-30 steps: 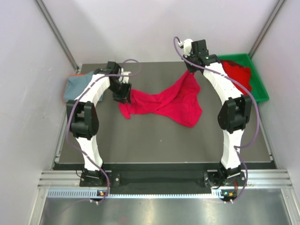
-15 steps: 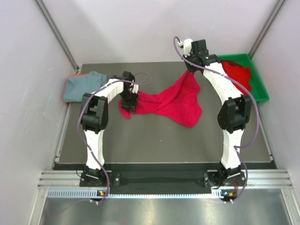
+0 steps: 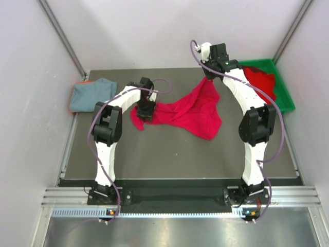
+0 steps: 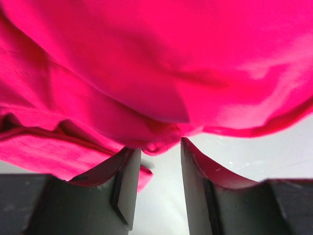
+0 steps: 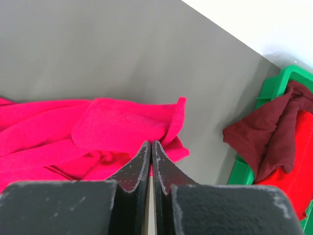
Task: Fold and stack the t-shirts
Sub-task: Flatten the tshirt out
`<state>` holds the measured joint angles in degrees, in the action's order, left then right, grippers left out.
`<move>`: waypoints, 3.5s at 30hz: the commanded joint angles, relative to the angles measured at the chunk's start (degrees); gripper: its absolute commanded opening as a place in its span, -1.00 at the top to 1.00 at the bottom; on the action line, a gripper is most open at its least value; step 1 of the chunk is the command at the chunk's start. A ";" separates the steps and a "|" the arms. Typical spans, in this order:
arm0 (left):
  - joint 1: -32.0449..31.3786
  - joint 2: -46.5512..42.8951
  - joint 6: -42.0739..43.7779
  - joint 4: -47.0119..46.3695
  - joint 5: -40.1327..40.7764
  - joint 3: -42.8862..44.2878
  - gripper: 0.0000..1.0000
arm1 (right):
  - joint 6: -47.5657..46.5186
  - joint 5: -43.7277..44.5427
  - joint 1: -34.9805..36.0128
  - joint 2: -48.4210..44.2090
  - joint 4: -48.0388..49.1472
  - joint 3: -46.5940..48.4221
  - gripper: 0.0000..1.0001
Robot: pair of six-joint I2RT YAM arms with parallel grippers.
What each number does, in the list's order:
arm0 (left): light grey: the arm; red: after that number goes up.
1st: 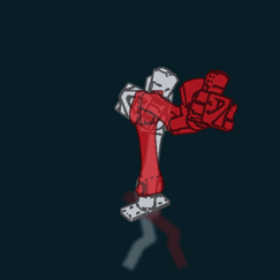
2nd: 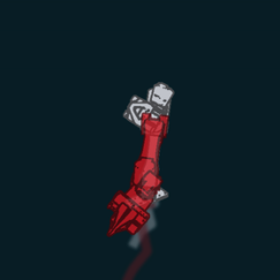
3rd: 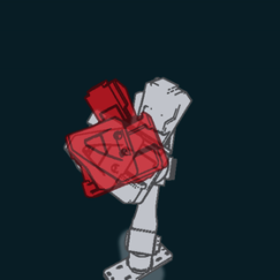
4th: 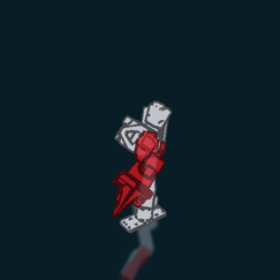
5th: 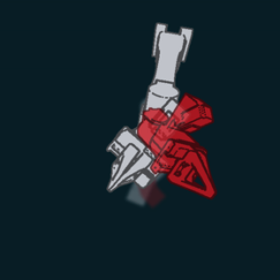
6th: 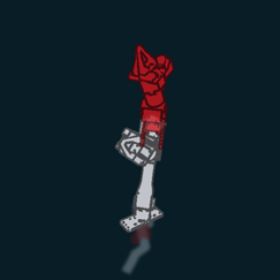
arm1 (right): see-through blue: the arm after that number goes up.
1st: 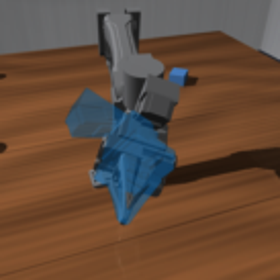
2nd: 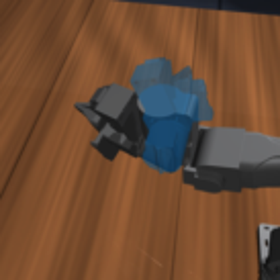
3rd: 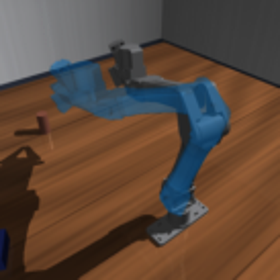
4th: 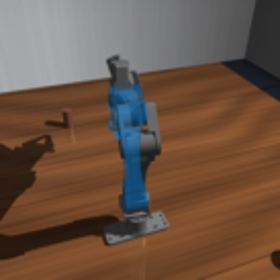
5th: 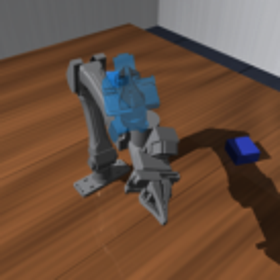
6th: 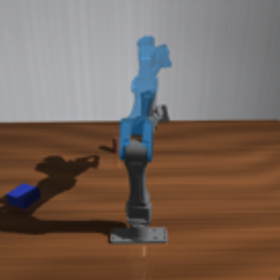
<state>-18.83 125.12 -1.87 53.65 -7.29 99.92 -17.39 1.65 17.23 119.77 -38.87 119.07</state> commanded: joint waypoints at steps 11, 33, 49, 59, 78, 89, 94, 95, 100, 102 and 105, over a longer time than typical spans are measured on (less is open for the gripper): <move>-1.56 -8.75 -0.68 -1.09 6.76 -2.27 0.15 | 0.78 -0.51 0.70 2.32 1.87 5.12 1.00; -4.11 -1.46 0.81 -1.35 9.04 -0.69 0.16 | 0.42 -0.33 0.17 2.31 1.96 5.30 1.00; -4.02 -5.23 1.08 -1.09 9.93 -1.83 0.86 | 0.60 -0.42 -0.01 2.67 1.96 5.47 1.00; -4.11 -9.20 1.25 -1.00 9.66 -3.33 0.74 | 0.95 -0.33 0.08 3.63 2.05 6.26 1.00; -4.02 -5.94 1.43 -1.18 8.17 -2.10 0.38 | 0.69 0.11 0.34 3.11 2.05 6.09 1.00; -4.02 -5.24 1.43 -1.18 7.55 -2.80 0.38 | 0.51 0.37 0.26 3.37 2.05 6.18 1.00; -4.02 -3.57 1.34 -1.09 7.99 -2.45 0.38 | 0.60 0.28 0.26 3.55 2.05 6.18 1.00; -4.02 -3.39 1.34 -1.09 8.17 -2.45 0.39 | 0.60 0.28 0.26 3.55 2.05 6.27 1.00; -4.02 -2.34 1.34 -1.18 8.26 -1.75 0.41 | 0.51 0.37 0.26 3.63 2.05 6.18 1.00; -4.02 -2.16 1.34 -1.09 8.43 -1.57 0.44 | 0.60 0.28 0.34 3.63 2.05 6.18 1.00; -4.02 -2.16 1.34 -1.09 8.52 -1.22 0.54 | 0.51 0.28 0.26 3.81 2.13 6.27 1.00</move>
<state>-22.92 123.42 -0.51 53.15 0.95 96.95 -16.91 1.48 17.21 123.11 -38.63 122.72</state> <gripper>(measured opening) 0.256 0.007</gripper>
